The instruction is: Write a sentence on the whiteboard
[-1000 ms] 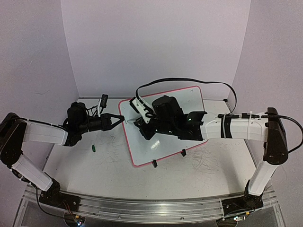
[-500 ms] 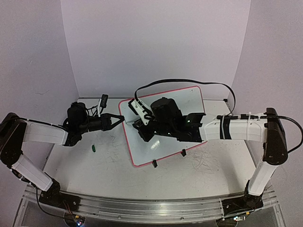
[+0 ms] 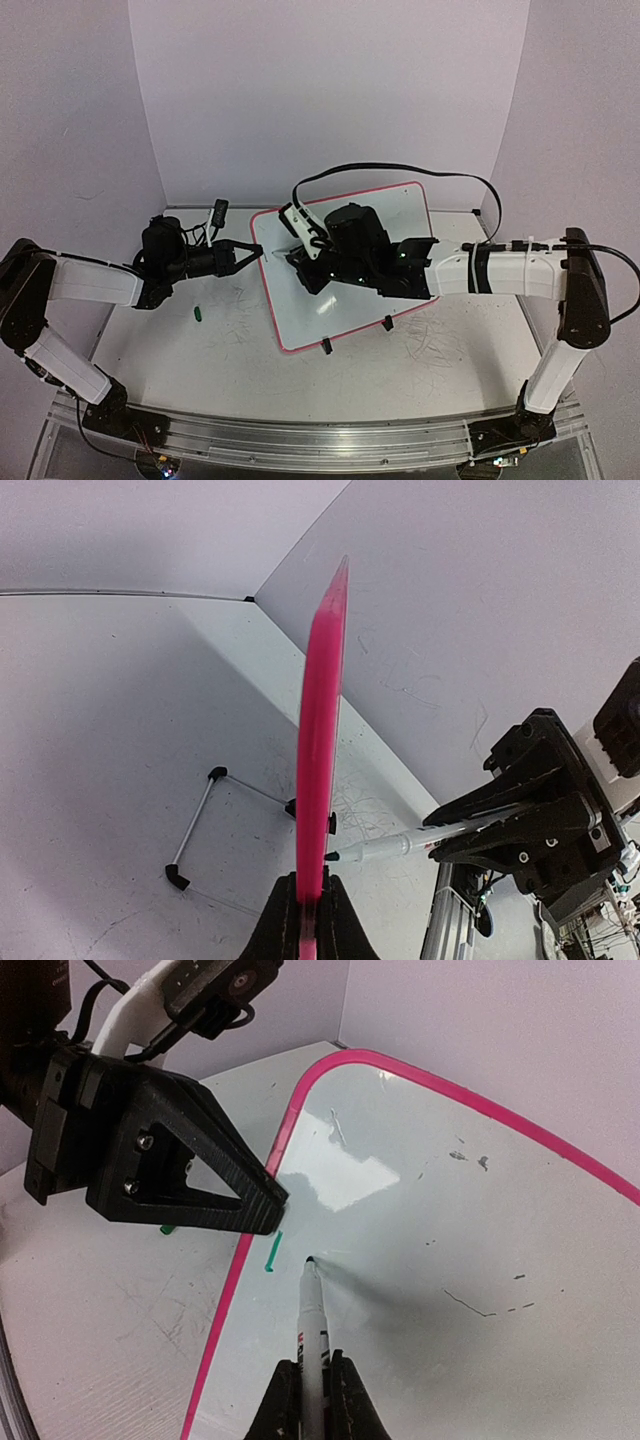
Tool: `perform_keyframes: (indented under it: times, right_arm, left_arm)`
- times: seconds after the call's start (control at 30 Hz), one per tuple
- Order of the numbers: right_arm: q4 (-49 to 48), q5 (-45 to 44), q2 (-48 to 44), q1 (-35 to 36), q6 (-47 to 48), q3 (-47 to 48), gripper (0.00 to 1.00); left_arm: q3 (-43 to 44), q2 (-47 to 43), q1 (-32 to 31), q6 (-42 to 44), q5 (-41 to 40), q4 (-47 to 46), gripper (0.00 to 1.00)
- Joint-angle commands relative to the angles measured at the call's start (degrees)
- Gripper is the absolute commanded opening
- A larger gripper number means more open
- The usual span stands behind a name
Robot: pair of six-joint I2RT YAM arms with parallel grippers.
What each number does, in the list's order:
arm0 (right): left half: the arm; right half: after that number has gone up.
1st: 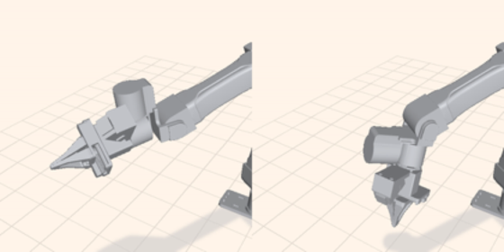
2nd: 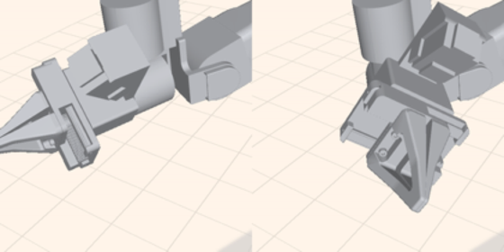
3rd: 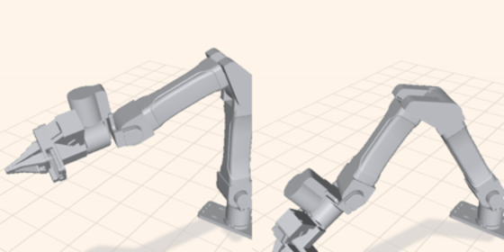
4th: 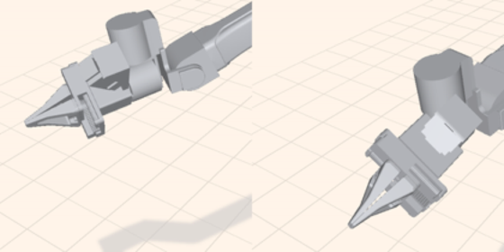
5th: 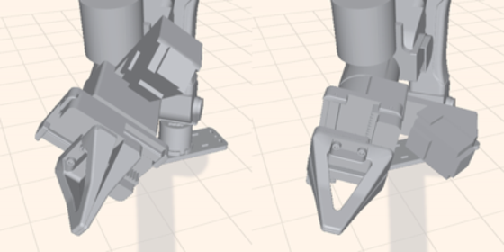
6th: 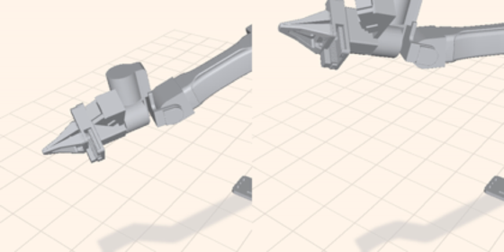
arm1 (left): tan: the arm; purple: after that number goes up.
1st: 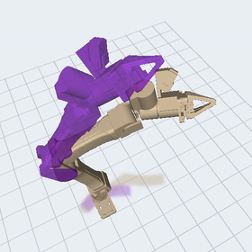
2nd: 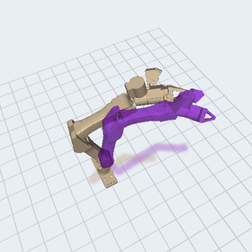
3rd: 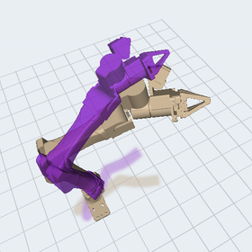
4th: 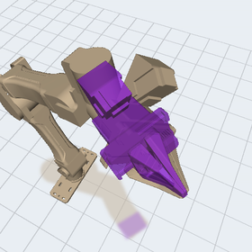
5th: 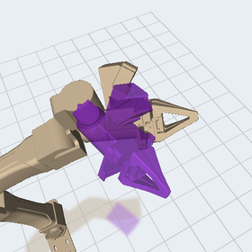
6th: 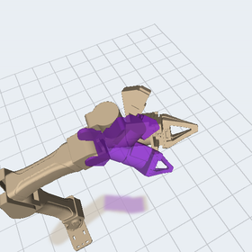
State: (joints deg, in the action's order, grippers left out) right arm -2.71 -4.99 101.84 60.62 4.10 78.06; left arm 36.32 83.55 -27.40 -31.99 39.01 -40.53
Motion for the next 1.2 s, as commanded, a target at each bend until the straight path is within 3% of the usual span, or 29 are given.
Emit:
perform_keyframes:
  times: [0.0,0.3,1.17]
  right_arm:
    - [-2.04,-0.53,-0.89,-0.01,0.11,1.03,0.0]
    - [-1.48,-3.05,0.14,-0.05,-0.25,1.32,0.0]
    - [0.93,0.51,2.29,1.0,-2.05,0.89,0.0]
  left_arm:
    - [0.69,-1.31,-0.02,-0.48,0.45,-1.71,0.0]
    - [0.92,-1.2,-0.02,-0.49,0.55,-1.71,0.0]
    - [0.95,-1.56,-0.05,-0.61,0.55,-1.69,0.0]
